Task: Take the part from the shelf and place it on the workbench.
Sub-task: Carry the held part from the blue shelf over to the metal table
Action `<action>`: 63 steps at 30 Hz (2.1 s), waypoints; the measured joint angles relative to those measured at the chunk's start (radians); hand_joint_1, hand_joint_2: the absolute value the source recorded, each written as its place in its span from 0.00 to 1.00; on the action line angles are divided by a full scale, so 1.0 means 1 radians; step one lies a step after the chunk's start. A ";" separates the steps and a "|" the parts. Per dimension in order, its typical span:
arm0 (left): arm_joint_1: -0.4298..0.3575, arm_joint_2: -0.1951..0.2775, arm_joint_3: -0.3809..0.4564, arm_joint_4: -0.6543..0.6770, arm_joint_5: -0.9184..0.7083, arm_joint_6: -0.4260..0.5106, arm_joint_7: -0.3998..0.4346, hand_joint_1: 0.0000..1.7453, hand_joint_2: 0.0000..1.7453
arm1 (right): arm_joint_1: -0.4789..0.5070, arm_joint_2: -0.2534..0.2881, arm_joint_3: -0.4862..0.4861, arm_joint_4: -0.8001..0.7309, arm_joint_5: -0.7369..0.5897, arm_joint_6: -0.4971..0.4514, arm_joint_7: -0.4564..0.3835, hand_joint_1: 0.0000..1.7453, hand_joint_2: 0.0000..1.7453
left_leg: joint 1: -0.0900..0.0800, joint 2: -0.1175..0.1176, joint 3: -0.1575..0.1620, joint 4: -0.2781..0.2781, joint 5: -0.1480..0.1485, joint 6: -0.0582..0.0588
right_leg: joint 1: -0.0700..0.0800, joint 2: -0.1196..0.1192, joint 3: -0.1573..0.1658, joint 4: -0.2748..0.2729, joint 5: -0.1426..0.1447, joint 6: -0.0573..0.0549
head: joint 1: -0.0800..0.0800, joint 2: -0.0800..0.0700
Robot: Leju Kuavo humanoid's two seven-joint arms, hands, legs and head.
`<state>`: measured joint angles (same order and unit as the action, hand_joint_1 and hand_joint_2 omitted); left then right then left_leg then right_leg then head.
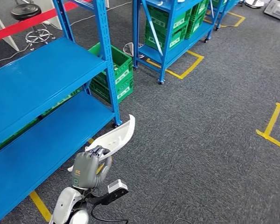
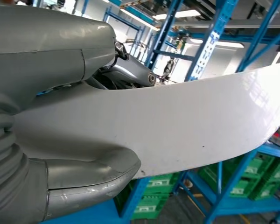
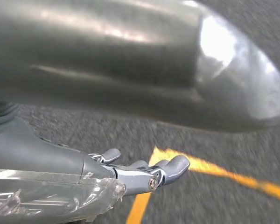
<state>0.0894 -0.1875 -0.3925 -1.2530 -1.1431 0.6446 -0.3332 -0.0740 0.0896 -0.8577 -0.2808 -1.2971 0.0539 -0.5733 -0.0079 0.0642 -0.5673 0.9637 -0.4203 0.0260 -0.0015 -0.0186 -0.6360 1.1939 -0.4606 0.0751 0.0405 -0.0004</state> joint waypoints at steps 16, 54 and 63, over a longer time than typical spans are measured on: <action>-0.005 0.003 0.000 0.019 0.046 0.013 -0.057 1.00 1.00 | -0.001 0.002 -0.012 0.012 -0.005 -0.045 0.050 0.00 0.00 | 0.017 -0.095 0.038 0.128 -0.097 -0.062 | 0.003 0.083 0.002 -0.217 0.105 -0.046 | 0.002 0.000; -0.003 -0.003 0.018 0.027 0.068 -0.012 -0.140 1.00 1.00 | -0.004 0.019 -0.063 0.021 -0.011 -0.024 0.047 0.00 0.00 | 0.012 -0.092 0.080 0.009 -0.068 0.003 | 0.012 0.085 -0.060 -0.145 0.095 -0.027 | 0.017 0.000; -0.001 -0.001 0.001 0.035 0.028 -0.018 -0.129 1.00 1.00 | -0.010 0.021 -0.071 0.022 -0.016 -0.038 0.081 0.00 0.00 | 0.007 0.014 0.046 0.010 -0.052 -0.018 | -0.004 -0.036 0.058 -0.156 0.019 -0.006 | 0.022 0.000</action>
<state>0.0887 -0.1885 -0.3916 -1.2181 -1.1155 0.6263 -0.4622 -0.0839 0.1105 -0.9283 -0.2590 -1.3127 0.0156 -0.4920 -0.0009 0.0784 -0.5213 0.9741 -0.4726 0.0082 -0.0054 -0.0546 -0.5777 1.0380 -0.4417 0.0689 0.0625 -0.0004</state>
